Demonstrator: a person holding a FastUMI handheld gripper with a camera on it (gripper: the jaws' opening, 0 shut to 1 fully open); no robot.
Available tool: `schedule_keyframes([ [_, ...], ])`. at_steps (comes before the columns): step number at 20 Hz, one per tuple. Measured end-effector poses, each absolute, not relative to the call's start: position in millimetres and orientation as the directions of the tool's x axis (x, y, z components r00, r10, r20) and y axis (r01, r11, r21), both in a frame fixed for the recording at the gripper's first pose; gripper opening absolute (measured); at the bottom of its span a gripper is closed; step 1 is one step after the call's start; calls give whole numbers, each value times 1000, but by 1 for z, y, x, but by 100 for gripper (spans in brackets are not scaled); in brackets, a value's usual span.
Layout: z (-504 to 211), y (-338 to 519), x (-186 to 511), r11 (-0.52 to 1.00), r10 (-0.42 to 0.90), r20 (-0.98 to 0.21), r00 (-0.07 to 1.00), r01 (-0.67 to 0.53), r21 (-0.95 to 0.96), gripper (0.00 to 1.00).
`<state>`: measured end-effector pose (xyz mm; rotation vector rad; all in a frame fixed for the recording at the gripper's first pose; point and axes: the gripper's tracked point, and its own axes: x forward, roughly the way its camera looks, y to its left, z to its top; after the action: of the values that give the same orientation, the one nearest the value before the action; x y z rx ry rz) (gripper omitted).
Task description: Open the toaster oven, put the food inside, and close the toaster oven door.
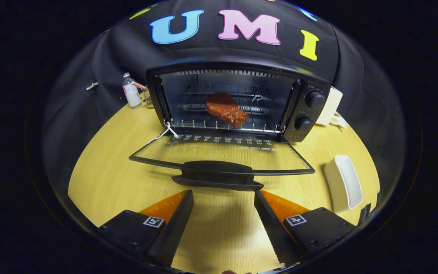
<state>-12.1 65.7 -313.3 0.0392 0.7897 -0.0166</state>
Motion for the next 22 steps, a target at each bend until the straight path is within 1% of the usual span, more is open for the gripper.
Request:
schedule_keyframes([
  [6,-261,62,11,1000,2,-588,809,4,8,99],
  [9,-253,60,20,1000,9,-585,811,-7,6,100],
  [14,-208,56,24,1000,23,-488,872,-24,4,99],
  [19,-147,30,16,1000,0,-385,923,8,19,99],
  [22,-102,0,4,999,-37,-306,951,35,-11,99],
])
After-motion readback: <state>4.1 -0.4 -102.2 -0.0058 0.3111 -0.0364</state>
